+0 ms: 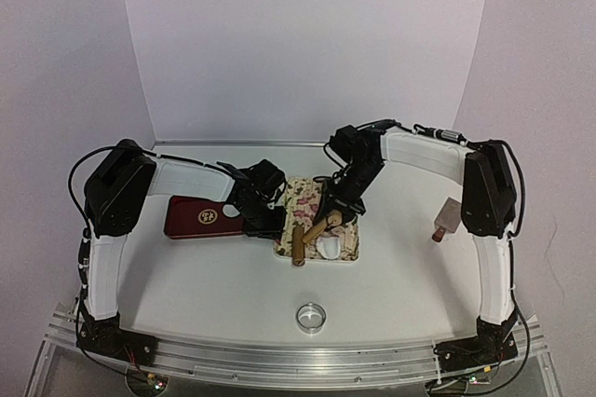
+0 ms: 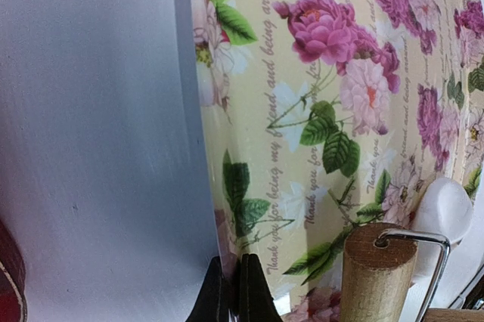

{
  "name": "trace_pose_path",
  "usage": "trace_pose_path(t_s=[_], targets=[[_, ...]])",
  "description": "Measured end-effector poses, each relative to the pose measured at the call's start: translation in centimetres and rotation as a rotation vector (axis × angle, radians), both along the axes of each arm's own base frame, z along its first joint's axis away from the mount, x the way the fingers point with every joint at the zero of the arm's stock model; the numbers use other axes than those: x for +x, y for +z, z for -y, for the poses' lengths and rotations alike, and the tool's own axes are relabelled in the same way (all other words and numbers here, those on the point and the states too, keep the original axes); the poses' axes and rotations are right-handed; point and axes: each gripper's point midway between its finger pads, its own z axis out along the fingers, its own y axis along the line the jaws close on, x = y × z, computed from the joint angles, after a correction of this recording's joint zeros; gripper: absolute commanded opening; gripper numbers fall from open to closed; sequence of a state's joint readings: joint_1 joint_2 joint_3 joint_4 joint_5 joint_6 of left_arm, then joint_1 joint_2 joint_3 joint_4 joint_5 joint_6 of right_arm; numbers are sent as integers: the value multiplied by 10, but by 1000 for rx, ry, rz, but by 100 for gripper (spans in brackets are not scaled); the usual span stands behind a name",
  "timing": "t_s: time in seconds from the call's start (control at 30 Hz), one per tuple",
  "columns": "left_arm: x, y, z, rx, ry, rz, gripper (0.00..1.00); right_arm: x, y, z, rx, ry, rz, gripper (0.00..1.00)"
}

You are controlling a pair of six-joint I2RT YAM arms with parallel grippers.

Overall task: Roll out the dumpling wrappers from the dough
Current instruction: Flatten out the dough on the work surface, then adjust the work surface at the center of the board.

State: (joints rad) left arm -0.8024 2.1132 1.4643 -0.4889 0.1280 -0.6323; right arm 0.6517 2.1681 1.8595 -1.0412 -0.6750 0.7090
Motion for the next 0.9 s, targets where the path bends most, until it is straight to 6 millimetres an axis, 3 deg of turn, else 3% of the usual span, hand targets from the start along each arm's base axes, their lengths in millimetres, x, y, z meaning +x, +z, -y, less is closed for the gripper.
trace_pose_path(t_s=[0.27, 0.5, 0.77, 0.9], targets=[[0, 0, 0, 1, -2, 2, 0, 9, 15, -3, -34, 11, 79, 0], [1, 2, 3, 10, -74, 35, 0, 31, 56, -10, 0, 21, 227, 0], [12, 7, 23, 9, -277, 130, 0, 4, 93, 41, -132, 64, 305, 0], [21, 15, 35, 8, -388, 196, 2, -12, 100, 62, -175, 126, 334, 0]])
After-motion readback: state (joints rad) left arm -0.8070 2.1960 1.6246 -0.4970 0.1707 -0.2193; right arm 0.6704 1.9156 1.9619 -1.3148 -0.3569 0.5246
